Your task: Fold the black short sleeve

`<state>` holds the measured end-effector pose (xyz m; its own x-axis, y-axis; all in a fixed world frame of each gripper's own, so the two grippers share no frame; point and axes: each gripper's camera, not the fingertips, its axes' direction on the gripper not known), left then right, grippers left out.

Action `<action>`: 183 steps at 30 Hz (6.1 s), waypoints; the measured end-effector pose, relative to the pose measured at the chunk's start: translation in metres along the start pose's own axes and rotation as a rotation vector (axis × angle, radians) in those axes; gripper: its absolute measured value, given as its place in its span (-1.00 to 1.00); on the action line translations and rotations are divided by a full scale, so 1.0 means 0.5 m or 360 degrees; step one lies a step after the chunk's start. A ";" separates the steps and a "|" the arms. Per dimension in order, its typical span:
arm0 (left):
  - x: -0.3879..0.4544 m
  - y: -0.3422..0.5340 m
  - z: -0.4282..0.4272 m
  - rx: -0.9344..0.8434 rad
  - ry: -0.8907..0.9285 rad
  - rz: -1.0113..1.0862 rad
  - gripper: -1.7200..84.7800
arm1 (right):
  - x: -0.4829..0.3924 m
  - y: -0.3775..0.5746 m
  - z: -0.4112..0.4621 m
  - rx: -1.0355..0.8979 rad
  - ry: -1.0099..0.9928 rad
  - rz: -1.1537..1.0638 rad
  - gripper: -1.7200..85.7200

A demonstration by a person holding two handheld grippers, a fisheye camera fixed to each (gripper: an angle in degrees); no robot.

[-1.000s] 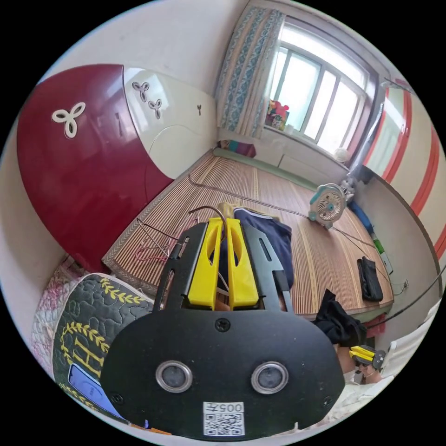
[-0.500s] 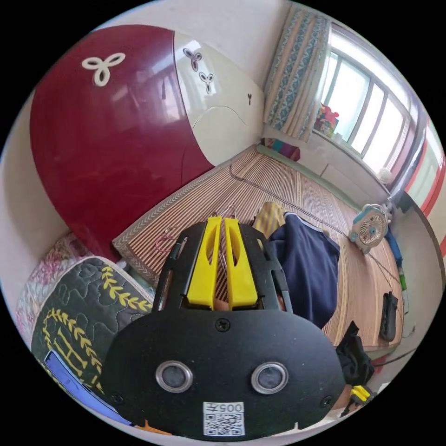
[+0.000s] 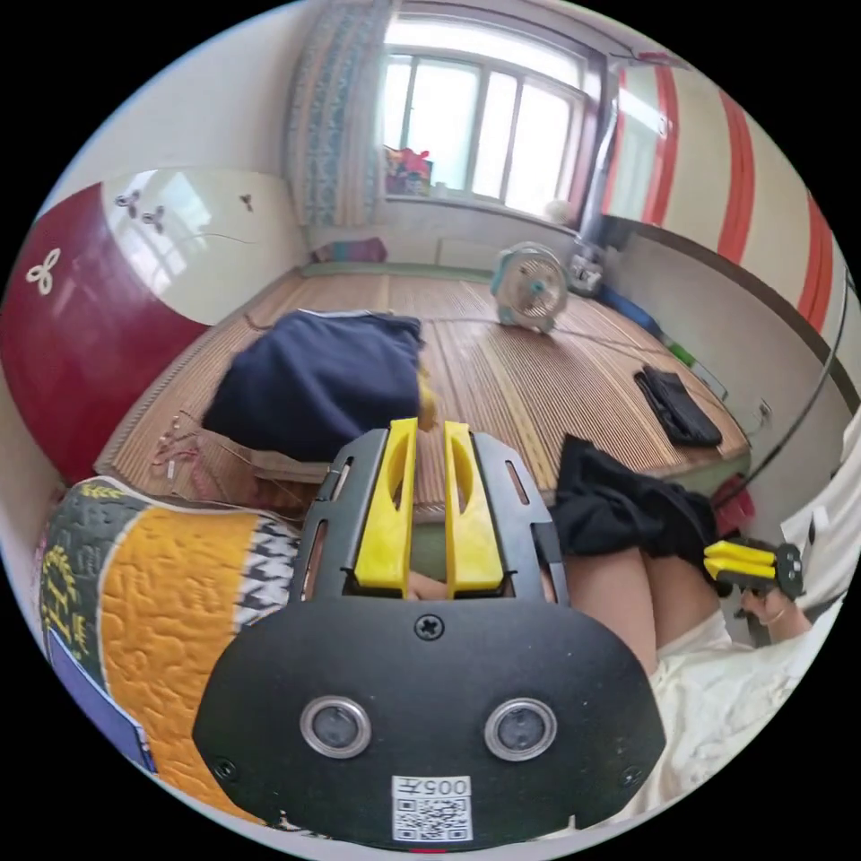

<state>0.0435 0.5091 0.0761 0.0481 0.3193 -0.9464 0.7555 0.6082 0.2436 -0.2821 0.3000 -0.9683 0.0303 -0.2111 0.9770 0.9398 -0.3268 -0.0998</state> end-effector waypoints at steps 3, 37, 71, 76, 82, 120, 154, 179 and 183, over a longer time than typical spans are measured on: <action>0.109 0.030 0.076 -0.0156 0.0184 0.0168 -0.78 | 0.014 0.033 -0.045 0.0044 0.0062 0.0037 -0.84; 0.567 -0.104 0.512 -0.0626 0.0386 0.1043 -0.78 | 0.089 0.162 -0.183 0.0073 0.0633 0.0373 -0.99; 0.719 -0.183 0.695 -0.0597 0.0592 0.1023 -0.72 | 0.183 0.112 -0.082 -0.0182 0.0649 0.0453 -0.99; 0.744 -0.174 0.728 -0.0685 0.0521 0.1083 -0.73 | 0.221 0.099 -0.067 -0.0190 0.0619 0.0495 -0.99; 0.720 -0.169 0.693 -0.0671 0.0519 0.1039 -0.87 | 0.233 0.096 -0.064 -0.0197 0.0618 0.0510 -0.99; 0.177 0.137 -0.116 0.0213 0.0119 -0.0177 -0.91 | 0.162 0.058 -0.110 -0.0050 0.0310 0.0184 -0.77; 0.407 0.221 -0.714 0.1078 0.0098 0.0190 -0.92 | 0.050 0.055 -0.798 0.1029 0.0896 0.0300 -0.99; 0.563 0.249 -0.978 0.1598 -0.0034 0.0458 -0.92 | -0.035 0.119 -1.074 0.1736 0.1078 0.0252 -0.99; 0.540 0.192 -0.845 0.1313 0.0005 0.0406 -0.92 | 0.034 0.071 -0.962 0.1508 0.1003 0.0310 -0.99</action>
<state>-0.1472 0.9606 -0.0664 0.2797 0.3772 -0.8829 0.9550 -0.2039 0.2154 -0.4120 -0.1580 -1.0460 0.2786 -0.6914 0.6666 0.8243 0.5284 0.2035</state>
